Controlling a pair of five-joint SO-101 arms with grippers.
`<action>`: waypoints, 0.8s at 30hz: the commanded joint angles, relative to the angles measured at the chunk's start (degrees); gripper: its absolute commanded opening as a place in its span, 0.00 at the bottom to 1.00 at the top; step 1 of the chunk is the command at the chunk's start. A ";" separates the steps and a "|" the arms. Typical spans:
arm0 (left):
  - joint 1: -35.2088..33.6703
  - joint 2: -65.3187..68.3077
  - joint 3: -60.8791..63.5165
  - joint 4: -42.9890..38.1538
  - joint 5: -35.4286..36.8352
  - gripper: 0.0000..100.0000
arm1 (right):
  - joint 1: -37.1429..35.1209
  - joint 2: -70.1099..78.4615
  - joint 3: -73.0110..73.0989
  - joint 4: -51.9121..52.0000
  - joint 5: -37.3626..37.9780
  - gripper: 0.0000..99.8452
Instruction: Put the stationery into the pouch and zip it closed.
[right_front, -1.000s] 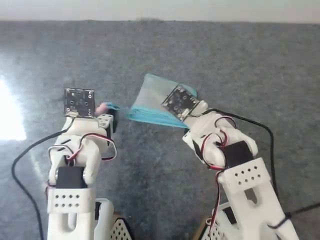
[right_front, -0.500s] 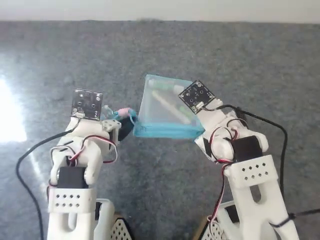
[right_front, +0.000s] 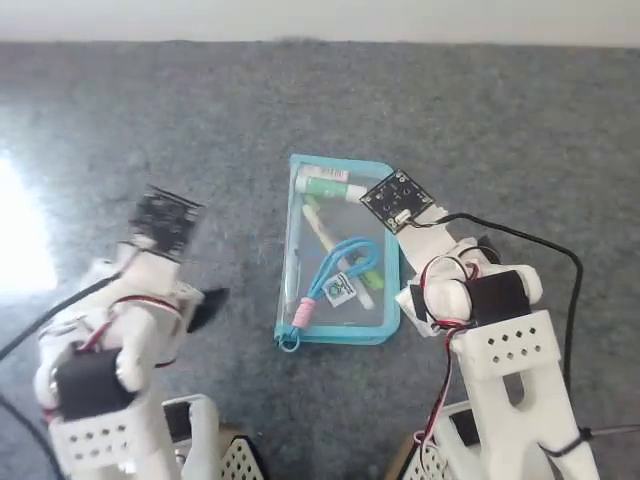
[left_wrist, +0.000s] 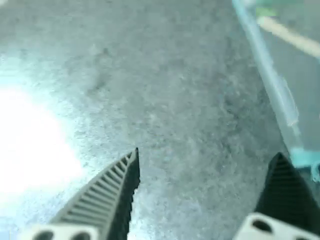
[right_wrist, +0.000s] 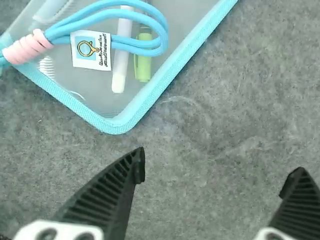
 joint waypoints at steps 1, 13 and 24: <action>-3.60 -2.73 -3.91 -7.12 10.73 0.37 | 0.66 -4.00 -3.25 0.13 -2.29 0.38; 5.89 -33.76 29.58 -21.98 19.25 0.37 | 20.18 -28.79 21.54 -10.77 -2.29 0.07; 6.07 -35.96 48.66 -29.10 20.84 0.37 | 21.85 -44.09 35.52 -12.88 -2.29 0.08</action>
